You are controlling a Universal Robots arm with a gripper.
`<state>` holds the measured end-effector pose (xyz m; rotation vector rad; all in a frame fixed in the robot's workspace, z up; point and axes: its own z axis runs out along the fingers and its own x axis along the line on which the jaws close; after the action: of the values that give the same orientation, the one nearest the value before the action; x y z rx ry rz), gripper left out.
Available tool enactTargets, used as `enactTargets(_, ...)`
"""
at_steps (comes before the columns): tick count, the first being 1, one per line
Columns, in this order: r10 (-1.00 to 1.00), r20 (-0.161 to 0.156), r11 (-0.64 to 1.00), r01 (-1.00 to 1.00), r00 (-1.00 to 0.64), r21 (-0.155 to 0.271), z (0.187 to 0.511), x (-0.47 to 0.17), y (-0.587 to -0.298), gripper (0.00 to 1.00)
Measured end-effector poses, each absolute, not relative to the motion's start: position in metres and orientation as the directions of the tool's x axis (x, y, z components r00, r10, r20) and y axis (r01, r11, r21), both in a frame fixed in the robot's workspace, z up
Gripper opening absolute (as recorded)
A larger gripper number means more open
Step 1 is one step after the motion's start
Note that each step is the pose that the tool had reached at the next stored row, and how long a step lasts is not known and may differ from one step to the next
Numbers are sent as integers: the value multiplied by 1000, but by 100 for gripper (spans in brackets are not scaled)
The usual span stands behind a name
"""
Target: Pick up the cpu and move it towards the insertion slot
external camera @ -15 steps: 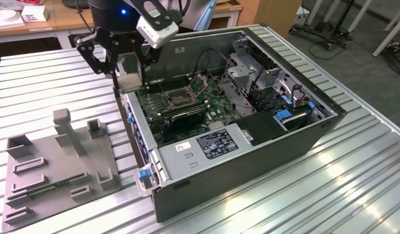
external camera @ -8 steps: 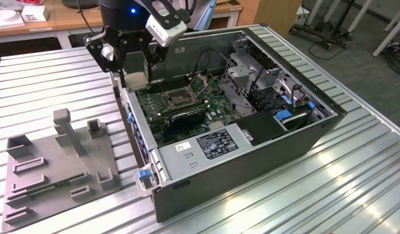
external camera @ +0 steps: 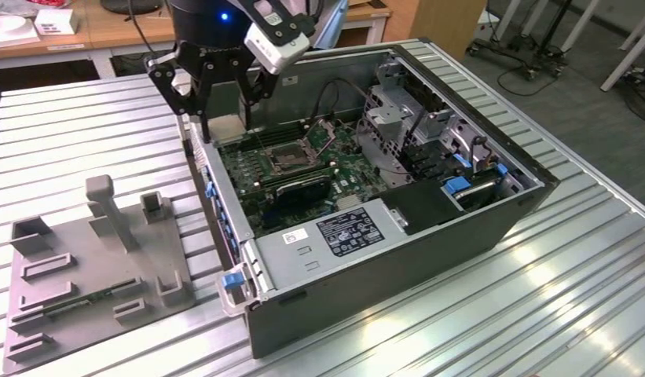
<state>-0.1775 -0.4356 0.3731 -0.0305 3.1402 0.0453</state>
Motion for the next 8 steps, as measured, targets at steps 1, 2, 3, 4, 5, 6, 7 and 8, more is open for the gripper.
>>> enactTargets(1, -19, -1, 999, -19, -1000, 29, 373, -177, -436, 54)
enactTargets(2, -19, -1, 999, -19, -1000, 29, 373, -177, -436, 54)
enactTargets(3, -19, -1, 999, -19, -1000, 29, 373, -177, -436, 54)
enactTargets(4, -19, -1, 999, -19, -1000, 29, 373, -177, -436, 54)
enactTargets(5, -19, -1, 999, -19, -1000, 29, 373, -177, -436, 54)
enactTargets(6, -19, -1, 999, -19, -1000, 29, 373, -177, -436, 54)
enactTargets(7, -20, -1, 999, -20, -1000, 29, 373, -176, -435, 54)
enactTargets(8, -19, -1, 999, -19, -1000, 29, 373, -175, -436, 54)
